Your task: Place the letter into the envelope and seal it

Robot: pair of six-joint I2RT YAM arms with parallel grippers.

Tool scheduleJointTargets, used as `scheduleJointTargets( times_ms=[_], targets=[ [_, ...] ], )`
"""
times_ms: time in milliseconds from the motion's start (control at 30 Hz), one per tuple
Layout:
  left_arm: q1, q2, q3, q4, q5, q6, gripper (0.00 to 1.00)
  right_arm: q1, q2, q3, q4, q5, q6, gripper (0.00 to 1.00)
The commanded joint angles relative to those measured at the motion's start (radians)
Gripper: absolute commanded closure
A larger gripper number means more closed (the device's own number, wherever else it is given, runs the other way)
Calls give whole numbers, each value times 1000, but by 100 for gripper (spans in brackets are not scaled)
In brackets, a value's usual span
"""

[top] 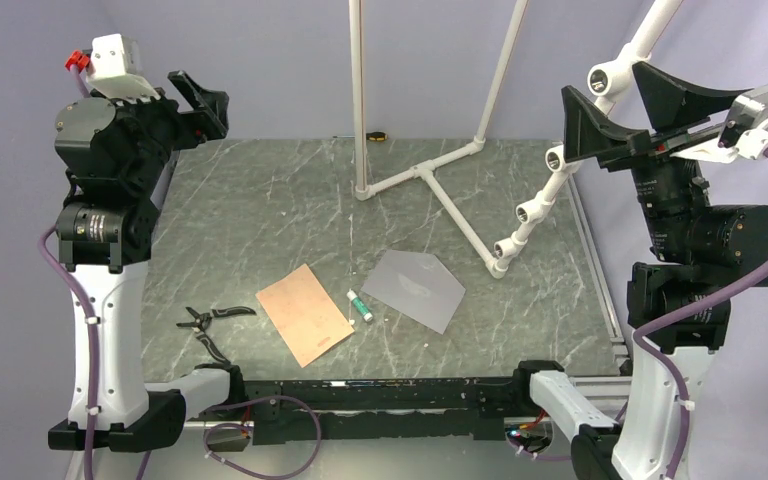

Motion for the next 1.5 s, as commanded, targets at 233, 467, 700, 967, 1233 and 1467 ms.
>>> scheduleJointTargets(
  times_ms=[233, 467, 700, 967, 1233, 1467],
  targets=[
    [3, 3, -13, 9, 14, -20, 7, 0, -17, -19, 71, -93, 7, 0],
    [3, -11, -43, 37, 83, -10, 7, 46, 9, -11, 55, -154, -7, 0],
    [3, -43, -121, 103, 313, 18, 7, 142, 96, -50, 161, -362, 160, 5],
    [3, -109, -297, 74, 397, 11, 7, 586, 299, -88, -89, -71, 53, 13],
    [2, -146, -500, -101, 321, -33, 7, 758, 484, -203, -261, 339, 169, 10],
    [1, -142, -745, -268, 231, -186, 10, 813, 651, -302, -340, 371, 231, 13]
  ],
)
